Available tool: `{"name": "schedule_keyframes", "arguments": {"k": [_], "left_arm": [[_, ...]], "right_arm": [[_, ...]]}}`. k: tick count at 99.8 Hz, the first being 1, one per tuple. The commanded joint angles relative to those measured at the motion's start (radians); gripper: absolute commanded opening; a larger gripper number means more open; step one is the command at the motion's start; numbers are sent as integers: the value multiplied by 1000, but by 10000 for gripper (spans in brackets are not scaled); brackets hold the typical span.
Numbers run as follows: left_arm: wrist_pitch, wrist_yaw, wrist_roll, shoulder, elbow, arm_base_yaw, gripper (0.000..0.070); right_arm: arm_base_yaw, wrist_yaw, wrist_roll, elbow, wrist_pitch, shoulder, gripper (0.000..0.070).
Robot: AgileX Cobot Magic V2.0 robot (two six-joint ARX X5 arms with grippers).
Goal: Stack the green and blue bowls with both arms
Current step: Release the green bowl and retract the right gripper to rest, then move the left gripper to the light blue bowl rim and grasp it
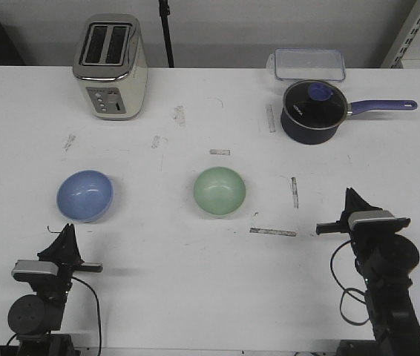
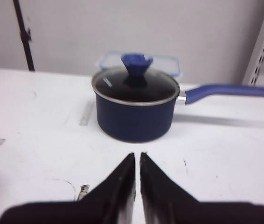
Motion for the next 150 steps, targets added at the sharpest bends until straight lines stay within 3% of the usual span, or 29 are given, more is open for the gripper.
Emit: {"name": "schedule_keyframes", "arguments": {"k": [1, 20, 46, 132, 150], "left_arm": [[11, -4, 9, -2, -22, -1, 2], [11, -4, 9, -2, -22, -1, 2], [11, -4, 9, -2, -22, -1, 2], [11, -4, 8, -2, -22, -1, 2], [12, -5, -46, -2, -22, -1, 1]], "right_arm": [[0, -2, 11, -22, 12, -51, 9], [0, -1, 104, -66, -25, -203, 9], [0, -2, 104, -66, -103, -320, 9], [0, -2, 103, -66, -100, -374, 9], [0, -2, 103, -66, -100, -374, 9]]}}
